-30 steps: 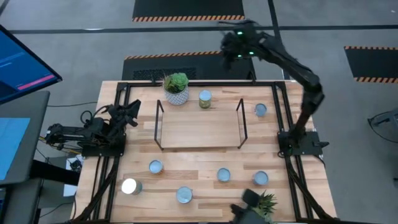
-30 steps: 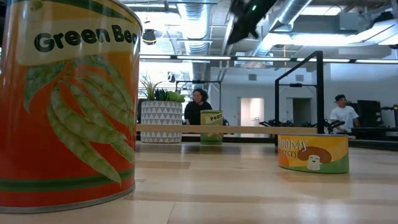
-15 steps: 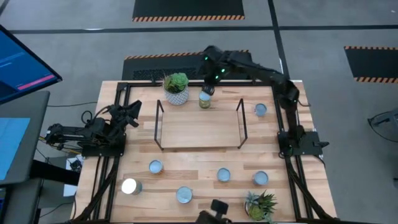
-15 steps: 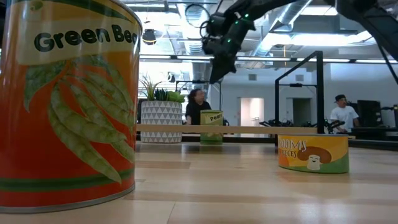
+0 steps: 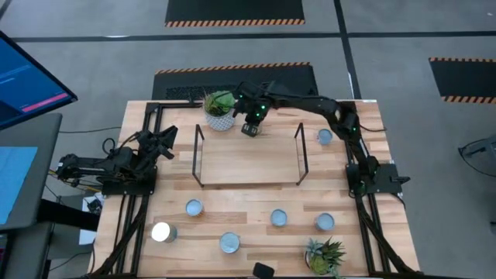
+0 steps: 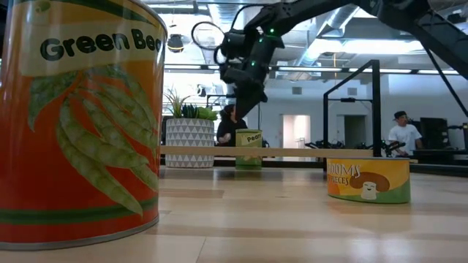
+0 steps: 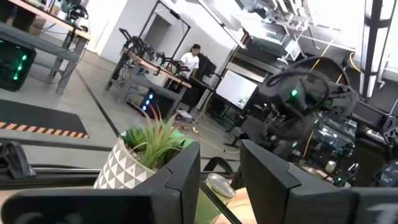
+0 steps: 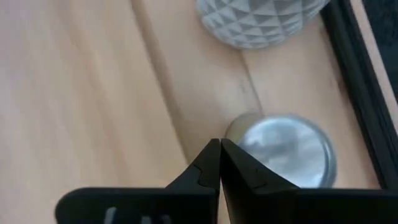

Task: Pick and place cans onto a shelf
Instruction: Put the canned pears on the shelf

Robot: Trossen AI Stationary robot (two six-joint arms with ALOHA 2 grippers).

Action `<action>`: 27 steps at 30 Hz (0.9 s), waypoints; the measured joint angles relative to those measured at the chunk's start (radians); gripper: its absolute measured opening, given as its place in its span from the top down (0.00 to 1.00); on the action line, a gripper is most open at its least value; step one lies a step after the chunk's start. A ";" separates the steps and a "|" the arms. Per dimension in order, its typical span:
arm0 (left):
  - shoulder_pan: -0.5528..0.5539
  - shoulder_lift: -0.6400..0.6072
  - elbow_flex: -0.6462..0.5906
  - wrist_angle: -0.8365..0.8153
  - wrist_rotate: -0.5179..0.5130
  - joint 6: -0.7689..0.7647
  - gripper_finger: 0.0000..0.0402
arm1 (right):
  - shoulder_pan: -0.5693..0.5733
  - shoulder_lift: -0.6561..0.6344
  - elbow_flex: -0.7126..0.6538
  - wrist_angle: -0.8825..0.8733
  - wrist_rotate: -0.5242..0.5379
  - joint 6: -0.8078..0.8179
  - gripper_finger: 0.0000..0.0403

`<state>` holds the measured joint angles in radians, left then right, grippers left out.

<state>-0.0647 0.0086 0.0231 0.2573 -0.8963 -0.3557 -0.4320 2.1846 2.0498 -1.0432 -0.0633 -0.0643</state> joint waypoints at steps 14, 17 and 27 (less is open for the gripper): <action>0.000 0.000 0.000 -0.031 0.000 -0.003 0.74 | -0.002 -0.003 0.000 0.039 -0.014 0.041 0.74; 0.000 0.000 0.000 -0.037 0.000 -0.004 0.74 | -0.002 -0.003 0.000 0.037 -0.014 0.041 0.65; 0.000 0.000 0.000 -0.037 0.000 -0.004 0.74 | -0.003 -0.003 -0.008 0.057 0.016 0.103 0.48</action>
<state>-0.0647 0.0086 0.0231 0.2207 -0.8967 -0.3596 -0.4347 2.1813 2.0420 -0.9866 -0.0474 0.0383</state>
